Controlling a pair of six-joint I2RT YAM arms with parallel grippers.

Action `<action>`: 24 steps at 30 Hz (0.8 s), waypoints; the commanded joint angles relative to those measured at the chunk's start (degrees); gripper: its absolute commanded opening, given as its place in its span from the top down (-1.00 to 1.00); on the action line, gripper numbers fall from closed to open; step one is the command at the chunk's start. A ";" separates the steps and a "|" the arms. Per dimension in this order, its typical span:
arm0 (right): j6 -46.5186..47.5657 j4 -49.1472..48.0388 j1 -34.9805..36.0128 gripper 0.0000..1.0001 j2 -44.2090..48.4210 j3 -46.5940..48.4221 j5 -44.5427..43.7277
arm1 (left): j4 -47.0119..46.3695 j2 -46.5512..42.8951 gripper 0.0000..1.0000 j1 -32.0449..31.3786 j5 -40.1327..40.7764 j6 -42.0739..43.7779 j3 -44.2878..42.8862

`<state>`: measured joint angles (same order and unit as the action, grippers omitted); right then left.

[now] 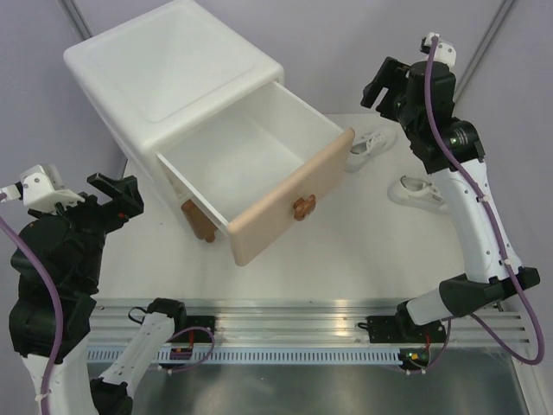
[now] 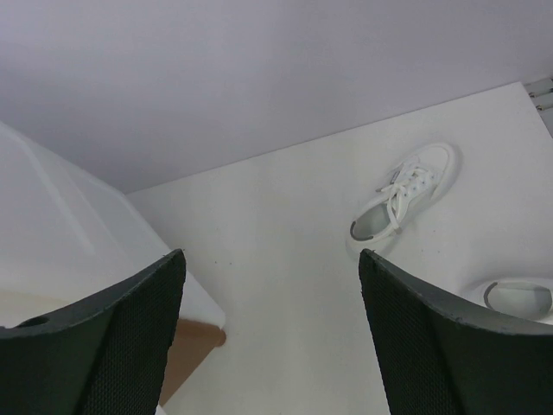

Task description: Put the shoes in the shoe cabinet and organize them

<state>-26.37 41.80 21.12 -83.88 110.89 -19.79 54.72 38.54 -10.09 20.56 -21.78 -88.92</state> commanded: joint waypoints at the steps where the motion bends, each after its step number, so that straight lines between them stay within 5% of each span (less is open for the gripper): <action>1: -2.28 -4.09 -5.55 -0.69 -3.64 -0.85 8.71 | 0.65 -0.66 -0.99 -0.20 1.94 2.53 1.03; 10: -9.31 -14.37 -8.91 -0.49 -12.96 -11.75 3.72 | 1.27 -0.75 -1.00 -0.20 3.88 2.71 2.97; 24: -15.55 -15.52 -9.00 -0.35 -34.84 -5.52 0.81 | 1.71 0.48 -0.99 -0.20 6.16 3.59 3.93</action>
<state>-39.24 27.64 12.14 -115.87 101.12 -16.75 56.73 38.02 -10.09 24.75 -20.47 -85.76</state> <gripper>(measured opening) 0.680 0.994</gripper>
